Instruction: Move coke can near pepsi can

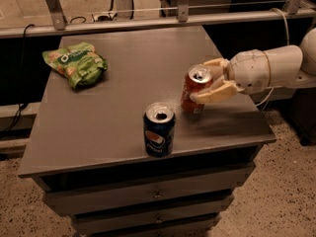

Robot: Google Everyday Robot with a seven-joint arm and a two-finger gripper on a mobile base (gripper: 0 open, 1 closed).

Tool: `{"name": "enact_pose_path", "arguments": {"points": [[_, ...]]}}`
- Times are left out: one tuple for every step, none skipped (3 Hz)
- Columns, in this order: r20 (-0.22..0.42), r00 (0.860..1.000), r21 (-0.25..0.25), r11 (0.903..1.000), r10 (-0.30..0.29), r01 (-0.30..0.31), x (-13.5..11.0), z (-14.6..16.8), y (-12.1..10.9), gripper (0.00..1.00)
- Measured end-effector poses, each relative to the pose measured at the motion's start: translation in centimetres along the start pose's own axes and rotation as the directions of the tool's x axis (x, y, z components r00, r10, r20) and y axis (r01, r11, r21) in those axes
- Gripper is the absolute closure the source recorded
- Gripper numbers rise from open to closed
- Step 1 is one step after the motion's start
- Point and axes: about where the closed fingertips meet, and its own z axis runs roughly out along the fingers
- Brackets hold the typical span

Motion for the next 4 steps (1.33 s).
{"name": "enact_pose_path", "arguments": {"points": [[0.003, 1.000, -0.099, 0.9947, -0.030, 0.030, -0.4, 0.3, 2.7, 1.00], [0.010, 1.000, -0.196, 0.9803, -0.019, 0.020, -0.7, 1.0, 5.2, 1.00], [0.026, 1.000, -0.278, 0.9605, 0.010, -0.002, -0.9, 2.2, 6.9, 0.84], [0.026, 0.999, -0.333, 0.9427, 0.028, -0.017, -0.8, 3.2, 7.7, 0.61]]}}
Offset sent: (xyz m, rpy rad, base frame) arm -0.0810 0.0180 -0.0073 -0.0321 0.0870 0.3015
